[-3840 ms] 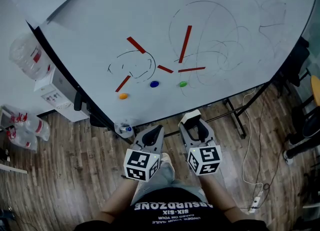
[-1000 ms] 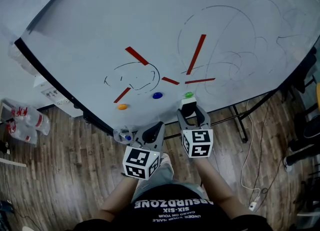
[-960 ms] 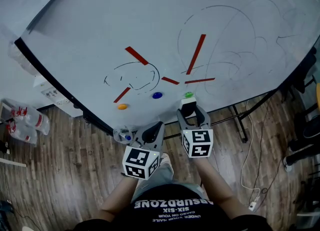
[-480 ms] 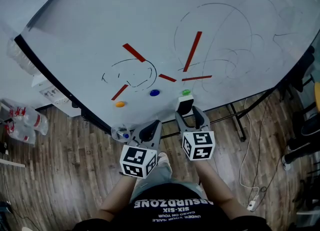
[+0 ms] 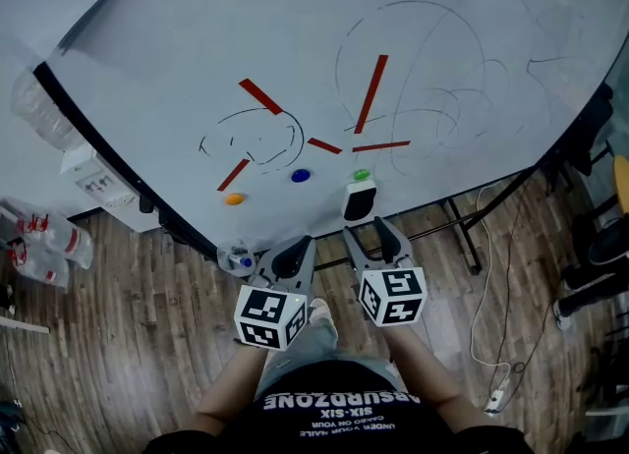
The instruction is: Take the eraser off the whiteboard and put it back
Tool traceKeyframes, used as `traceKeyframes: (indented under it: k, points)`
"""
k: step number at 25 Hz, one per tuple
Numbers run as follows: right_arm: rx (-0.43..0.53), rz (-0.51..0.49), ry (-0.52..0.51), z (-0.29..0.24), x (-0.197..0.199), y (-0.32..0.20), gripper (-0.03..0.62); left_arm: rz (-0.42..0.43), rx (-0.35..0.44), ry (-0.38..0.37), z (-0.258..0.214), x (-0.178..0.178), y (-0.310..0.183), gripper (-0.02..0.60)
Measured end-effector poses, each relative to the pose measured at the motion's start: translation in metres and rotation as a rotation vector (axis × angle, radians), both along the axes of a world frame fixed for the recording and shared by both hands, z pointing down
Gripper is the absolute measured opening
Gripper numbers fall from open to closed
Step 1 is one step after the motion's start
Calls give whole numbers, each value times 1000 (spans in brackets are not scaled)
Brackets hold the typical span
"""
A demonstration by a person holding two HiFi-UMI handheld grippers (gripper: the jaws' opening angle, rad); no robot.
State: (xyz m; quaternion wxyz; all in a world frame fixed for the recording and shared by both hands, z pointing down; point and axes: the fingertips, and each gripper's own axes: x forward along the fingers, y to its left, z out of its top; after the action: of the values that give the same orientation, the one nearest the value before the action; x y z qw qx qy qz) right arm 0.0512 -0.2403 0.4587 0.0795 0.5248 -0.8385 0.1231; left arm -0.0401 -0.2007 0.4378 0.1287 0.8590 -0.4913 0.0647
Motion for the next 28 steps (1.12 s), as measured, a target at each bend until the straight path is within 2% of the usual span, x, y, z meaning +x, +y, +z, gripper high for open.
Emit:
traceKeyframes:
  k: [3, 7, 9, 12, 15, 28]
  points:
    - [9, -2, -11, -5, -1, 9, 239, 1, 0, 2, 0, -1, 5, 8]
    - [19, -13, -29, -8, -4, 22, 195, 1, 0, 8, 0, -1, 11, 8]
    - [31, -12, -35, -9, -4, 28, 155, 1, 0, 11, 0, -1, 15, 8]
    - [51, -11, -39, -13, -4, 36, 53, 0, 1, 16, 1, -2, 19, 8]
    - [60, -14, -31, -15, -3, 44, 16, -3, 1, 19, 1, -2, 23, 8]
    - [32, -47, -14, -8, 0, 75, -2, -4, 1, 18, 0, 0, 44, 8]
